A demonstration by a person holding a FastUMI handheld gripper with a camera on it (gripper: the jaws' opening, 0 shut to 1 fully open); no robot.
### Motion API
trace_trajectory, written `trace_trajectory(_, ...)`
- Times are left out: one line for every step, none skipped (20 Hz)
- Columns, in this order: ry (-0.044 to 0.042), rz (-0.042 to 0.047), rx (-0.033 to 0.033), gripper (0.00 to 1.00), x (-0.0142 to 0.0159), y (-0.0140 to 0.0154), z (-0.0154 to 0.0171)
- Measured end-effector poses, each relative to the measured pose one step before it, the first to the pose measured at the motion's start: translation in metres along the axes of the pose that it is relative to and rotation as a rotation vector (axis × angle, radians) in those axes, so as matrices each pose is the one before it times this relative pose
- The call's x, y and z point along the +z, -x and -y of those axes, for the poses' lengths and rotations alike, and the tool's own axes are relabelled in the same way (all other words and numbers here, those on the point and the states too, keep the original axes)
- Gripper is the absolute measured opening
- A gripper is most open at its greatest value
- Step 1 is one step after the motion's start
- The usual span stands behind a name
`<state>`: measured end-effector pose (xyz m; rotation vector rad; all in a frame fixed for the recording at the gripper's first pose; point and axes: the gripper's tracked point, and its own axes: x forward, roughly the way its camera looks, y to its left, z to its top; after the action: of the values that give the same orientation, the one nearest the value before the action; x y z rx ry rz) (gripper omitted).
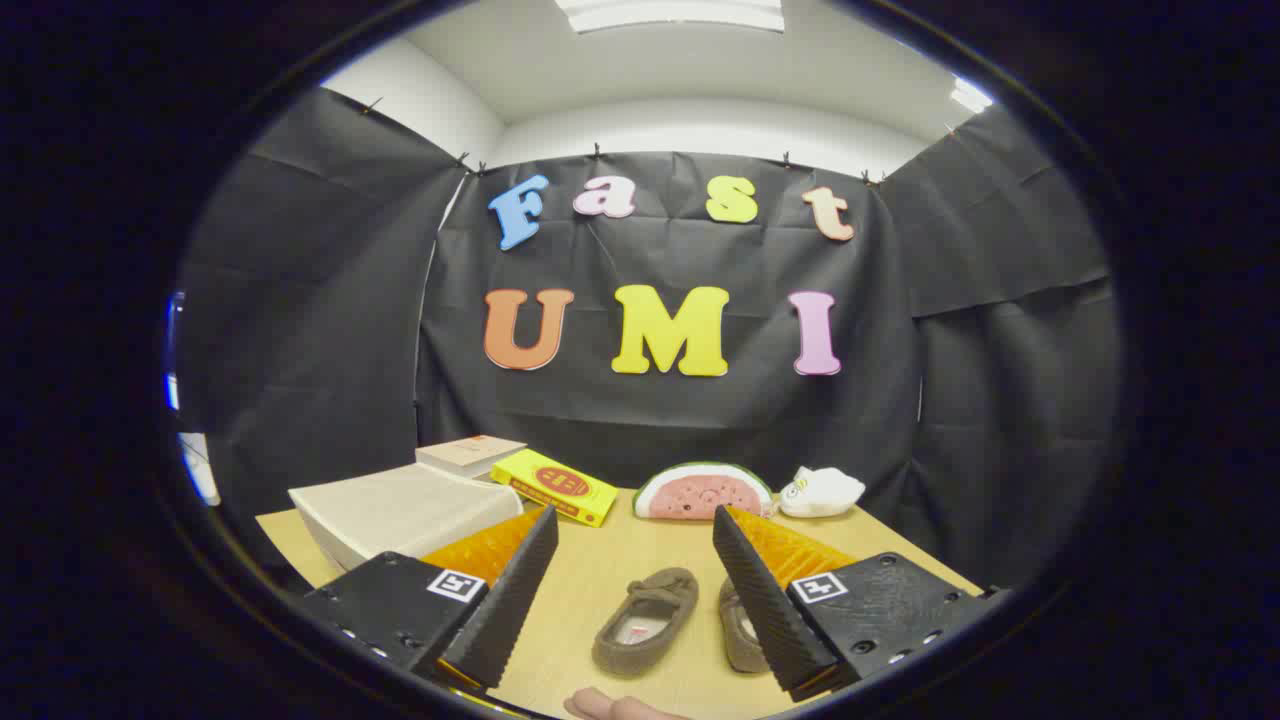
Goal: Open the storage box then place both shoes into the box .Put the left shoe in first, then the right shoe, with the right side of both shoes facing outward in a uniform manner.
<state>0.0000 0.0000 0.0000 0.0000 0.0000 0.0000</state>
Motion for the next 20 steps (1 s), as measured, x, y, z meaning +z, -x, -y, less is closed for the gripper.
trace_trajectory(-0.00673,-0.00014,0.00495,0.95,-0.00054,-0.00088,-0.00067)
trace_trajectory(-0.00525,-0.00277,0.00412,0.95,-0.00028,-0.00174,-0.00076)
trace_trajectory(-0.00376,-0.00746,0.00699,0.95,-0.00252,-0.00162,-0.00155)
trace_trajectory(-0.00196,-0.00524,0.00891,0.95,-0.00107,-0.00057,-0.00238)
trace_trajectory(0.00023,-0.00011,0.0039,0.95,-0.00023,-0.00169,-0.0004)
trace_trajectory(0.00417,0.00143,-0.00194,0.95,0.00097,-0.00105,0.00103)
trace_trajectory(0.00274,0.00344,-0.00146,0.95,-0.00092,-0.00071,-0.00052)
trace_trajectory(-0.00185,0.00122,-0.00396,0.95,-0.0001,-0.00151,0.0003)
trace_trajectory(-0.00646,-0.00333,-0.00502,0.95,-0.00213,-0.00073,0.00092)
trace_trajectory(-0.00993,-0.00297,0.00287,0.95,-0.00103,-0.00171,0.00024)
trace_trajectory(-0.00469,-0.0042,0.00255,0.95,-0.00129,-0.00113,-0.00201)
trace_trajectory(-0.0018,-0.00392,-0.00294,0.95,-0.00095,-0.00136,0.00151)
trace_trajectory(-0.00068,-0.0015,-0.00405,0.95,-0.00111,-0.00236,0.0032)
trace_trajectory(-0.00129,-0.00249,-0.00241,0.95,-0.00086,-0.00329,0.00159)
trace_trajectory(-0.00414,-0.00818,0.00095,0.95,-0.00402,-0.0035,-0.00047)
trace_trajectory(-0.00835,-0.01169,0.00652,0.95,-0.00343,-0.0047,-0.00165)
trace_trajectory(-0.01233,-0.01318,0.01574,0.95,-0.00364,-0.00525,-0.00514)
trace_trajectory(-0.01397,-0.01462,0.02234,0.95,-0.00321,-0.00622,-0.00672)
trace_trajectory(-0.01443,-0.01606,0.0269,0.95,-0.0033,-0.00703,-0.00681)
trace_trajectory(-0.01732,-0.01386,0.03404,0.95,-0.00299,-0.00929,-0.00932)
